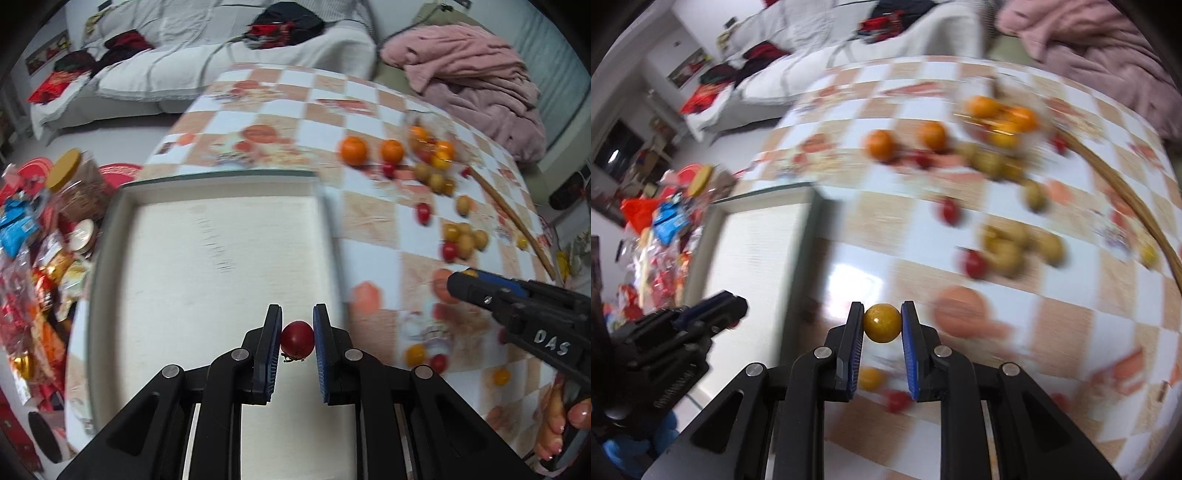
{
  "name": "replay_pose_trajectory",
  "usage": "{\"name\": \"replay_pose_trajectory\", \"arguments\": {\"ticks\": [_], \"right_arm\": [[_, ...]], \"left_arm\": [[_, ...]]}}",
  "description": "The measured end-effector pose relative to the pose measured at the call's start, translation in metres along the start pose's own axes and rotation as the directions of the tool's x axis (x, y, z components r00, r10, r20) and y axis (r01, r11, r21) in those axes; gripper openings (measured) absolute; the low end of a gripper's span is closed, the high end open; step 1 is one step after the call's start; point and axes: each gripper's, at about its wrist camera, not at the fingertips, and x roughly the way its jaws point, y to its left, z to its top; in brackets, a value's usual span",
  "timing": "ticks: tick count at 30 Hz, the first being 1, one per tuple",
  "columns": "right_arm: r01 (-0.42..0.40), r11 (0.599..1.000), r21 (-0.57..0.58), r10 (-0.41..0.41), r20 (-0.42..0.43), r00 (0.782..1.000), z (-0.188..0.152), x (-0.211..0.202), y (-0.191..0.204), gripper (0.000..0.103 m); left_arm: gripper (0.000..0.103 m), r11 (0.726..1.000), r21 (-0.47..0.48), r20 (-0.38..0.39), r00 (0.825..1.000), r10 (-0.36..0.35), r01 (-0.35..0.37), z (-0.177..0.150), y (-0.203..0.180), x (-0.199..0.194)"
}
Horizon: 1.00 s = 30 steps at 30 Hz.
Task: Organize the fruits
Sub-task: 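Carry both tomatoes over the white tray and open both tools to drop them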
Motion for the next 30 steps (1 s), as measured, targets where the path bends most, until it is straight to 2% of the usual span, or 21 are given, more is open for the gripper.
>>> {"name": "replay_pose_trajectory", "arguments": {"ticks": [4, 7, 13, 20, 21, 22, 23, 24, 25, 27, 30], "right_arm": [[-0.073, 0.995, -0.061, 0.072, -0.017, 0.997, 0.014, 0.02, 0.054, 0.022], [-0.1, 0.991, -0.094, 0.095, -0.054, 0.994, 0.02, 0.042, 0.082, 0.022], [-0.073, 0.982, -0.176, 0.052, -0.12, 0.991, 0.021, 0.08, 0.112, 0.022], [-0.036, 0.971, -0.235, -0.006, -0.178, 0.984, 0.017, 0.104, 0.119, 0.024], [-0.035, 0.97, -0.242, -0.007, -0.172, 0.985, 0.017, 0.104, 0.12, 0.027], [-0.041, 0.967, -0.251, -0.004, -0.176, 0.984, 0.017, 0.105, 0.122, 0.036], [-0.049, 0.966, -0.254, 0.004, -0.177, 0.984, 0.018, 0.106, 0.124, 0.041], [-0.05, 0.966, -0.254, 0.004, -0.176, 0.984, 0.019, 0.105, 0.125, 0.055], [-0.045, 0.967, -0.249, 0.004, -0.166, 0.986, 0.02, 0.102, 0.125, 0.065], [-0.065, 0.972, -0.227, 0.033, -0.142, 0.989, 0.023, 0.094, 0.122, 0.068], [-0.077, 0.978, -0.194, 0.059, -0.098, 0.993, 0.028, 0.077, 0.115, 0.081]], "left_arm": [[0.019, 0.996, -0.04, -0.022, 0.997, 0.075, -0.076, -0.012, 0.042, 0.007], [0.019, 0.991, -0.069, -0.055, 0.993, 0.108, -0.112, -0.024, 0.063, 0.017], [0.019, 0.986, -0.091, -0.082, 0.988, 0.133, -0.14, -0.038, 0.08, 0.027], [0.02, 0.983, -0.04, -0.071, 0.982, 0.174, -0.177, -0.042, 0.074, 0.031], [0.028, 0.981, -0.034, -0.072, 0.98, 0.188, -0.191, -0.042, 0.073, 0.031], [0.055, 0.976, -0.029, -0.066, 0.975, 0.212, -0.215, -0.042, 0.073, 0.03], [0.072, 0.976, -0.03, -0.066, 0.974, 0.214, -0.217, -0.042, 0.074, 0.029], [0.085, 0.975, -0.039, -0.052, 0.975, 0.218, -0.22, -0.043, 0.075, 0.027], [0.085, 0.974, -0.042, -0.04, 0.974, 0.222, -0.223, -0.044, 0.076, 0.025], [0.085, 0.974, -0.029, -0.051, 0.974, 0.222, -0.224, -0.045, 0.076, 0.025], [0.085, 0.974, -0.012, -0.07, 0.972, 0.225, -0.227, -0.045, 0.074, 0.026]]}}
